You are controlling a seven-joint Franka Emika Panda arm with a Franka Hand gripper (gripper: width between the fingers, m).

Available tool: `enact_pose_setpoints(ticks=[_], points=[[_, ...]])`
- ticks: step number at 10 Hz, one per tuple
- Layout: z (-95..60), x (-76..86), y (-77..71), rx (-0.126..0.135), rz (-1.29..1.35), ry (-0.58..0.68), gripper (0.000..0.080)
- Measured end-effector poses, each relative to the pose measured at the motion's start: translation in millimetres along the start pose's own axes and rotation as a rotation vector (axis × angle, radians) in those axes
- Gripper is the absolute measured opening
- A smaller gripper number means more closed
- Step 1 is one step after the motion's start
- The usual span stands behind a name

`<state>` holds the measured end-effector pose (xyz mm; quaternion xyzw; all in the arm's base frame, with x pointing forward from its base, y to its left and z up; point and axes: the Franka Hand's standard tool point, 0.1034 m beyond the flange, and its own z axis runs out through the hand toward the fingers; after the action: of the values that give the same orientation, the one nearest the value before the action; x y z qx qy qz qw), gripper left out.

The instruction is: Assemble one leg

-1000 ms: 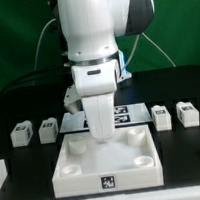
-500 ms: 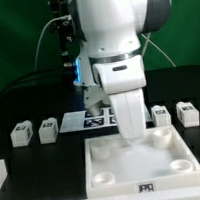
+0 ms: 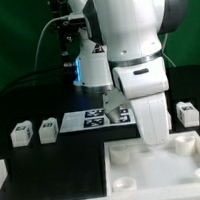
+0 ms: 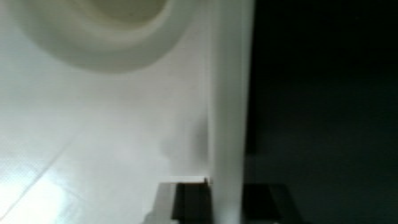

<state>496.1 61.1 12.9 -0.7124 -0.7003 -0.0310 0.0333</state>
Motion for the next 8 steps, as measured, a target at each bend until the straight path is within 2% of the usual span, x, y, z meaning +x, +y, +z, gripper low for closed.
enact_pose_setpoints(ticks=[2,7,8], points=[[-0.2,8.9,0.1,-0.001,0.004,0.007,0.0061],[0.9,7.9,-0.2,0.001,0.010,0.007,0.0063],[0.9,7.6,-0.2,0.001,0.011,0.007,0.0316]])
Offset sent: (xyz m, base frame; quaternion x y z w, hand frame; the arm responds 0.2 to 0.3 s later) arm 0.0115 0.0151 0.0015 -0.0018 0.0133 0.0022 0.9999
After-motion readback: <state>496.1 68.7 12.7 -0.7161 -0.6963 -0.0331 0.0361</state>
